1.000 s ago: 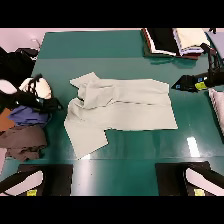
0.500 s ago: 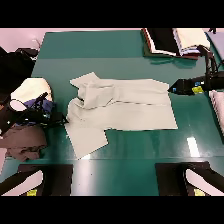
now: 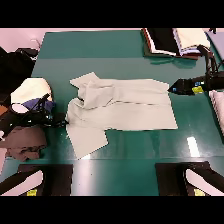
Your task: Fold the shirts.
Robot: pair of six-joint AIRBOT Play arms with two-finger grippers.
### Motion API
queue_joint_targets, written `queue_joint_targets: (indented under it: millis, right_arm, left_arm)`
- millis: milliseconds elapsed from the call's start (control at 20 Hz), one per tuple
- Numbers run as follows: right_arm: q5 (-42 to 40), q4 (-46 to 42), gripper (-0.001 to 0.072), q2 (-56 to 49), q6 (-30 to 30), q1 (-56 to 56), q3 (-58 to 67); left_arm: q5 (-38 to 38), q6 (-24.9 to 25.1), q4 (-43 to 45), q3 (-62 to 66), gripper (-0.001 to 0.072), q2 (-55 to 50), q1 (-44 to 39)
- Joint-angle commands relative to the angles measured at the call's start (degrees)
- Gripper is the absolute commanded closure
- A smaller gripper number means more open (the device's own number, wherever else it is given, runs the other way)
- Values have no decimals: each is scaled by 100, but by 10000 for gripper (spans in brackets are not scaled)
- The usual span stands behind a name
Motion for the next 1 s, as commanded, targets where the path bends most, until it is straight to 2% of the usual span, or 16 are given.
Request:
queue_joint_targets:
  millis: [0, 200, 250, 300, 350, 550, 700, 850, 900, 950]
  right_arm:
    - [271, -68, 333, -2, 0, -190, -11]
    - [741, -730, 331, 162, 0, -1429, -824]
    - [741, -813, 273, 186, -7, -1873, -1231]
    - [728, -813, 166, 175, -9, -2308, -1611]
    - [675, -787, 165, 120, -96, -2765, -2009]
    - [323, -181, 210, -341, -584, -3536, -3008]
    - [-208, 605, 270, -669, -802, -3250, -3270]
    - [-710, 1010, 286, -892, -798, -2559, -3270]
    - [-833, 1062, 355, -938, -796, -2343, -3270]
    - [-942, 1045, 481, -951, -800, -2105, -3270]
  left_arm:
    - [-267, 232, -332, 162, 684, 83, 4]
    - [-472, 229, -160, 566, 685, 852, 4]
    - [-557, 227, -177, 627, 684, 955, 4]
    - [-625, 229, -175, 660, 684, 994, 4]
    - [-688, 229, -175, 658, 684, 992, 4]
    - [-664, 221, -175, 654, 684, 992, 4]
    - [-660, 87, -216, 654, 684, 992, 4]
    - [-623, 76, -219, 654, 684, 992, 4]
    - [-627, 76, -219, 654, 684, 992, 4]
    - [-634, 79, -219, 658, 684, 992, 4]
